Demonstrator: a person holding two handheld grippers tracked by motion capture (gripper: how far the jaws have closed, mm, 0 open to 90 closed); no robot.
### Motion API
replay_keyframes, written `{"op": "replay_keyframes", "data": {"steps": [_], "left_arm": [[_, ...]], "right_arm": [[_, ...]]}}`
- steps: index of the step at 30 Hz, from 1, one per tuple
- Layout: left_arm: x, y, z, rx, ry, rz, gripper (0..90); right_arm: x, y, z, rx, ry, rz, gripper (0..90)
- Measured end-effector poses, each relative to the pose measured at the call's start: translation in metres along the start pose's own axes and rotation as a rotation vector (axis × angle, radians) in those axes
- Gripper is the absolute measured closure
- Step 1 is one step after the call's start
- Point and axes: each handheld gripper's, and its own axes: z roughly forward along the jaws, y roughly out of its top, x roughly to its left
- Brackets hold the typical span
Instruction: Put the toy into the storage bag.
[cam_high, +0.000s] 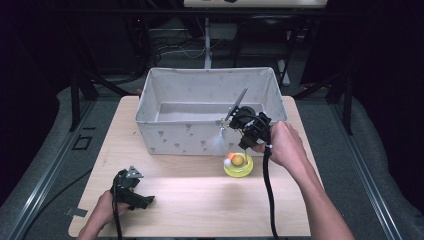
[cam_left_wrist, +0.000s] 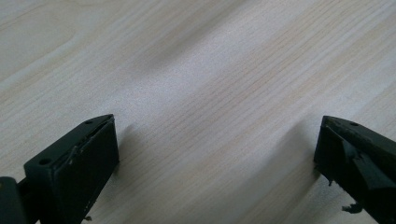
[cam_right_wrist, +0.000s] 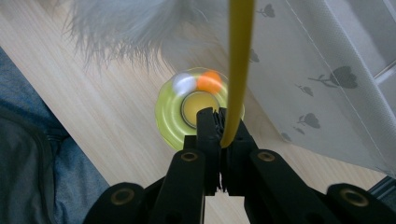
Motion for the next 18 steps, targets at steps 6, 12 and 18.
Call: {"op": "replay_keyframes", "data": {"steps": [6, 12, 18], "left_arm": [[0.0, 0.0, 0.0, -0.001, 0.0, 0.0, 0.0], [0.0, 0.0, 0.0, -0.001, 0.0, 0.001, 0.0], [0.0, 0.0, 0.0, -0.001, 0.0, 0.0, 0.0]], "right_arm": [[-0.003, 0.001, -0.002, 0.002, -0.005, 0.001, 87.7], [-0.005, 0.0, -0.01, -0.013, -0.004, 0.009, 87.7], [-0.006, 0.001, -0.018, -0.017, -0.011, 0.004, 87.7]]}}
